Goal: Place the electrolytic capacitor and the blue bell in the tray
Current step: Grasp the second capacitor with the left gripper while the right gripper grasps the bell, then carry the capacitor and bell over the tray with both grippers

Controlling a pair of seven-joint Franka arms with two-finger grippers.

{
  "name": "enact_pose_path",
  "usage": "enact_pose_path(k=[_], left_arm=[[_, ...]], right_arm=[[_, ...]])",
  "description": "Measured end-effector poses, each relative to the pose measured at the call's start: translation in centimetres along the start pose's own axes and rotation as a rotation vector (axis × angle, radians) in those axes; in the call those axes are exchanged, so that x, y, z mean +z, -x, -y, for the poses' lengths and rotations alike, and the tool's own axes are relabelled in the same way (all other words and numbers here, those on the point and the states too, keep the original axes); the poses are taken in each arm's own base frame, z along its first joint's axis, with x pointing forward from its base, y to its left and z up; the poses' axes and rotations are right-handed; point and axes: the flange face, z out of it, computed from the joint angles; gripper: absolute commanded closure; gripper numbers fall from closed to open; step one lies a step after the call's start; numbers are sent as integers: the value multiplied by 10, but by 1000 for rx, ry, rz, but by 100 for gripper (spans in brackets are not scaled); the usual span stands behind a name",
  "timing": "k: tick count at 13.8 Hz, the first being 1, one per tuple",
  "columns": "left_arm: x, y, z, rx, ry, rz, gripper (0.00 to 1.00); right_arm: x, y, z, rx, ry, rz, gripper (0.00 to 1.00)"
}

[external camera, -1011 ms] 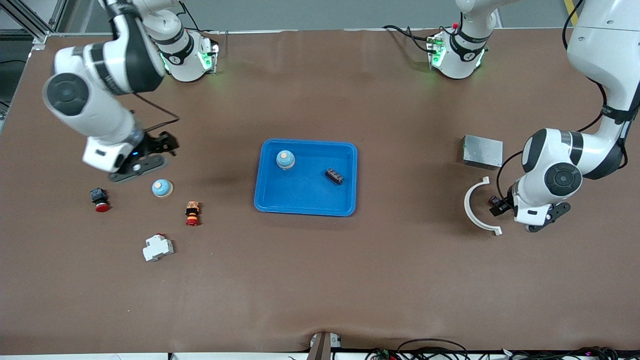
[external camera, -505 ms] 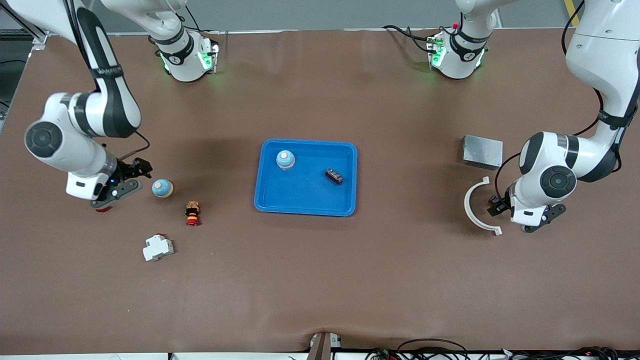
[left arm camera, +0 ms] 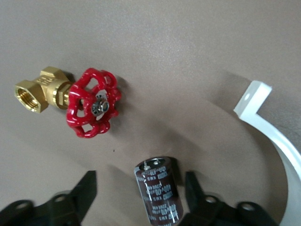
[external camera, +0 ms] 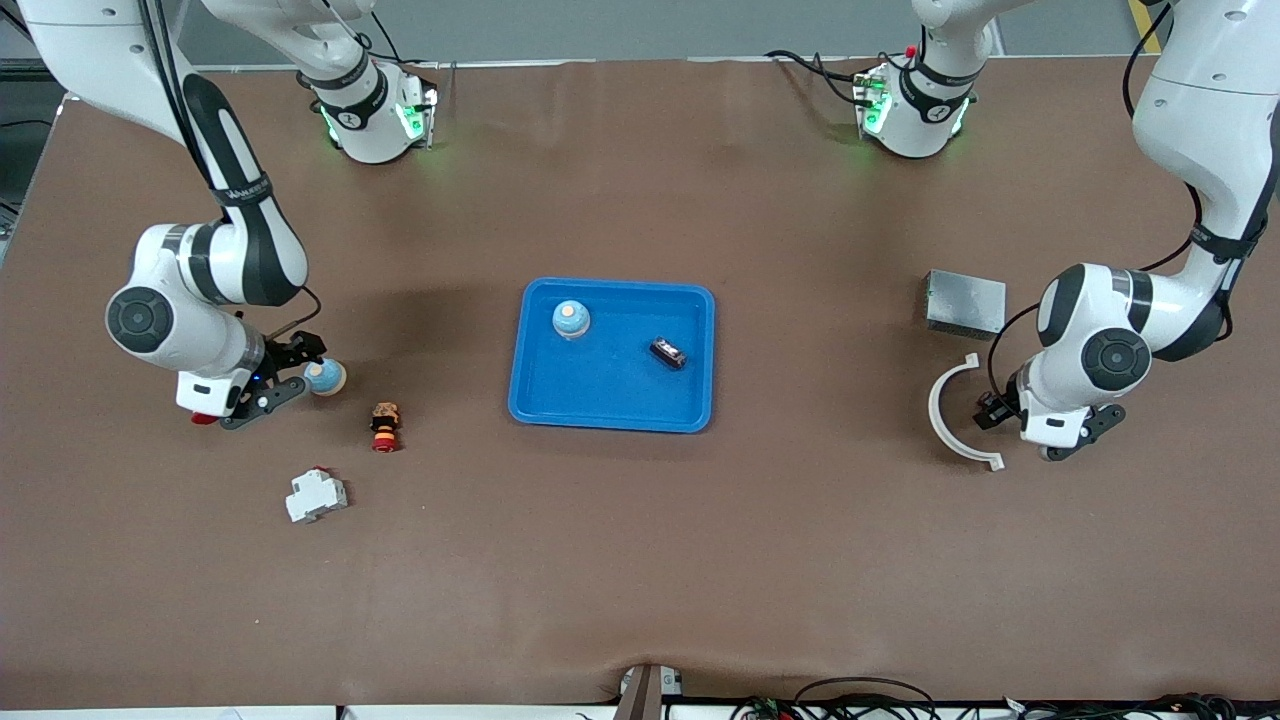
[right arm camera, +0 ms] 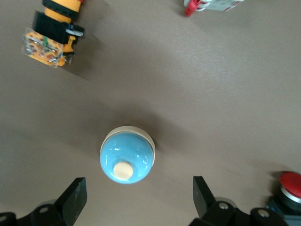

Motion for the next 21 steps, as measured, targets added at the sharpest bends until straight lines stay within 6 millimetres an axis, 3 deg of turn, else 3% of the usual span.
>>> enact_pose_path(k=[2,5,9,10,11,12,13,15,19,21], left_arm=[[0,1,-1,1,1,0,100],[-1,1,-3,-2,6,-3,100],[-15,1,-11,8,23,-25,100],[-24,2,-15,14,30,-37,100],[-35,5,-21,24,35,-48,100],[-47,9,-28,31,38,-53,100],[-61,15,-36,29,41,-50,100],[-88,27,-58,-5,55,-27,100],[-139,58,-110,-86,102,-3,100],[-155,80,-136,-118,127,-6,100]], right_arm=[[18,-1,4,-7,11,-21,0],[45,3,13,-16,11,-27,0],[61,2,17,-23,6,-20,0],[64,2,17,-23,5,-19,17],[65,2,18,-24,5,-18,52],[66,2,18,-24,4,-17,74],[66,2,18,-24,5,-19,89],[63,2,16,-21,8,-24,98],[59,0,19,-24,-1,-12,100],[34,-11,29,7,-40,24,100]])
